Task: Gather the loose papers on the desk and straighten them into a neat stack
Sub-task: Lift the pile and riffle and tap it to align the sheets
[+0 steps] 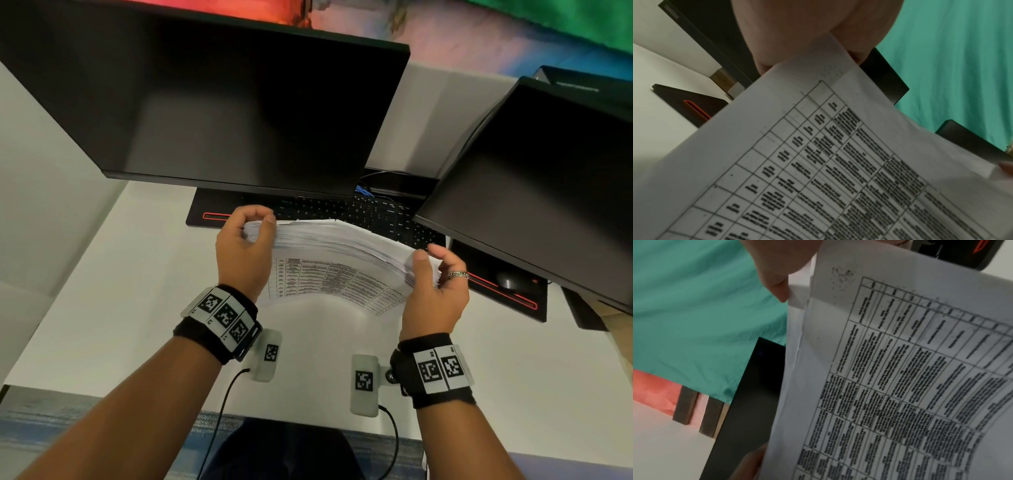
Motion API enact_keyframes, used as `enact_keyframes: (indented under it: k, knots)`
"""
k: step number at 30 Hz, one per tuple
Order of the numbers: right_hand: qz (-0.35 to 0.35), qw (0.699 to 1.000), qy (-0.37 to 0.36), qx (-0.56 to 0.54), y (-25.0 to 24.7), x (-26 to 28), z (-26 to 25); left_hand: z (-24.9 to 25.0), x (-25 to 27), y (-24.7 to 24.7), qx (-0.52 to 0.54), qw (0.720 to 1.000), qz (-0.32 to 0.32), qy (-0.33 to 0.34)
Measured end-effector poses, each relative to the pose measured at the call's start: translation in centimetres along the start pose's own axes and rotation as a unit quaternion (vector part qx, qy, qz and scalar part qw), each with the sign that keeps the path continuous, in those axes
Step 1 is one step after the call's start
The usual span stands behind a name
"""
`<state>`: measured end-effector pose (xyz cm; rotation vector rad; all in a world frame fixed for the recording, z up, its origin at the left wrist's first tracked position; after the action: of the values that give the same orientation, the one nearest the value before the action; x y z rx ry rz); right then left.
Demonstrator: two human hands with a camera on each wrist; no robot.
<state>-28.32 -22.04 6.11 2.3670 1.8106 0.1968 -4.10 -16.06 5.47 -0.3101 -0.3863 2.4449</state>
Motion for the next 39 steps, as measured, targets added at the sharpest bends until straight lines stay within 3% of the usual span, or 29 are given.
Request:
enact_keyframes:
  k: [6,10,16,22,26,33,39]
  knots:
    - [0.009,1.000,-0.002,0.023,-0.2,-0.1,0.2,0.8,0.1,0.1,0.012,0.999,-0.036,0.023]
    - [-0.023,0.997,-0.053,0.042,0.5,0.0,-1.0,0.4,-0.1,0.0,-0.028,0.998,-0.040,0.026]
    - [-0.032,0.993,-0.065,0.095,-0.5,-0.4,0.1,1.0,-0.2,-0.5,-0.166,0.968,-0.091,0.164]
    - [-0.009,0.996,-0.062,0.070,-0.3,-0.3,0.0,1.8,-0.7,-0.1,-0.127,0.982,-0.107,0.095]
    - [0.014,0.997,-0.038,0.065,-0.3,-0.9,0.3,1.5,-1.1,-0.1,-0.027,0.994,-0.104,-0.002]
    - [-0.006,0.998,-0.041,0.040,-0.4,-0.6,0.2,0.1,-0.2,-0.8,0.034,0.996,-0.071,0.042]
    - [0.006,0.998,-0.041,0.036,-0.8,-0.7,0.9,-1.2,0.4,-0.2,0.019,0.999,-0.040,0.019]
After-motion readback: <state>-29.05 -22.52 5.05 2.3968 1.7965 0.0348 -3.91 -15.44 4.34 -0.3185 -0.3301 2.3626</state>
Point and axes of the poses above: each hand's wrist, its own x-axis away from the middle knuckle, its own y-axis out of the palm, z = x × y, the point moved 2 cm from there along -x, towards the middle knuckle, and after that the axes turned 10 degrees about -x, right-handed, at the moved point
